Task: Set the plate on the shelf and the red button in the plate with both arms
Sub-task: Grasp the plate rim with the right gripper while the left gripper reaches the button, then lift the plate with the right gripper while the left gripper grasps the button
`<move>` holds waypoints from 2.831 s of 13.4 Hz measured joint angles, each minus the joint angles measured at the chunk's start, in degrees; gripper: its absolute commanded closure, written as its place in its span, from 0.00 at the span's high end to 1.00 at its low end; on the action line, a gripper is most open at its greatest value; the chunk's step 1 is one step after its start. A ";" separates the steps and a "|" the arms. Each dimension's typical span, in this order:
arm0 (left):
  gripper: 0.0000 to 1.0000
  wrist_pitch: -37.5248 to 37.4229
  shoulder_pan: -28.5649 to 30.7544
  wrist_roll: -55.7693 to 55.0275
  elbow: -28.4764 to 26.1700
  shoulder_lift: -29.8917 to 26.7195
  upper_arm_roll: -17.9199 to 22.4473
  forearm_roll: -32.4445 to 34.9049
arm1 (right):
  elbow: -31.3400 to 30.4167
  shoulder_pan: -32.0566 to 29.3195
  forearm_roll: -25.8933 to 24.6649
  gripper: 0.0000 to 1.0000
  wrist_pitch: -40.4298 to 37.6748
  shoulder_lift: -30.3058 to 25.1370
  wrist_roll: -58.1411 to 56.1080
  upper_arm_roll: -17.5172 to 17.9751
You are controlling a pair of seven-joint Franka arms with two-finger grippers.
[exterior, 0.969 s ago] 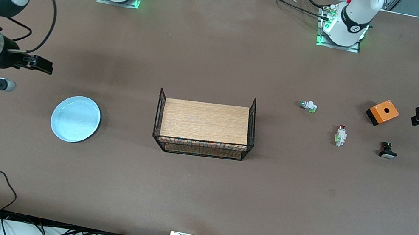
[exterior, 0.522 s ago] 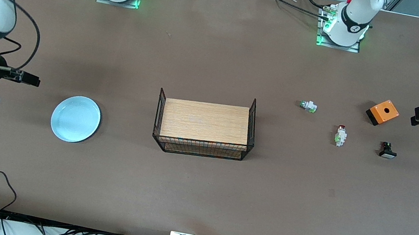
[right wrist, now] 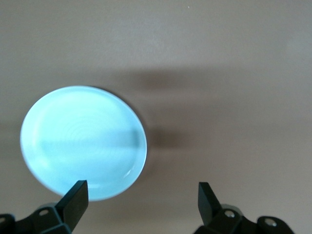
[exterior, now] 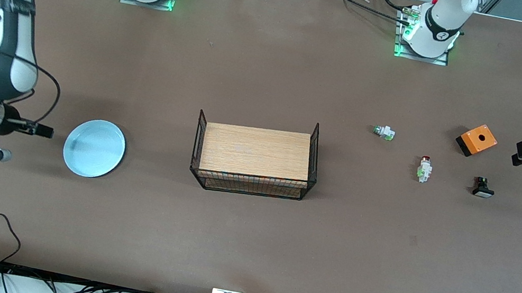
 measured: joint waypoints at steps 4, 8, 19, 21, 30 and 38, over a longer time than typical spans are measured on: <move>1.00 0.46 -0.01 0.00 -1.55 -0.60 -0.02 0.00 | 0.22 0.20 4.11 0.96 2.11 3.40 -0.69 1.62; 1.00 0.47 -0.04 0.00 -1.55 -0.85 -0.04 0.00 | 0.27 -0.85 14.54 0.98 2.16 6.33 -6.94 1.71; 1.00 -1.05 0.07 0.00 -2.39 6.02 0.04 0.00 | 0.41 -4.24 18.64 0.79 11.44 12.45 -20.85 1.70; 1.00 -1.18 0.07 0.00 -2.21 5.96 0.04 0.00 | 0.45 -4.24 18.64 0.57 12.56 13.19 -21.76 1.74; 1.00 -1.33 -0.02 0.00 -2.16 5.96 0.00 0.00 | 1.58 -5.14 22.00 0.00 4.26 12.93 -21.52 1.59; 1.00 -1.42 -0.06 0.00 -0.15 5.90 -0.01 0.00 | 2.66 -5.79 22.13 0.00 -10.24 7.94 -19.47 0.97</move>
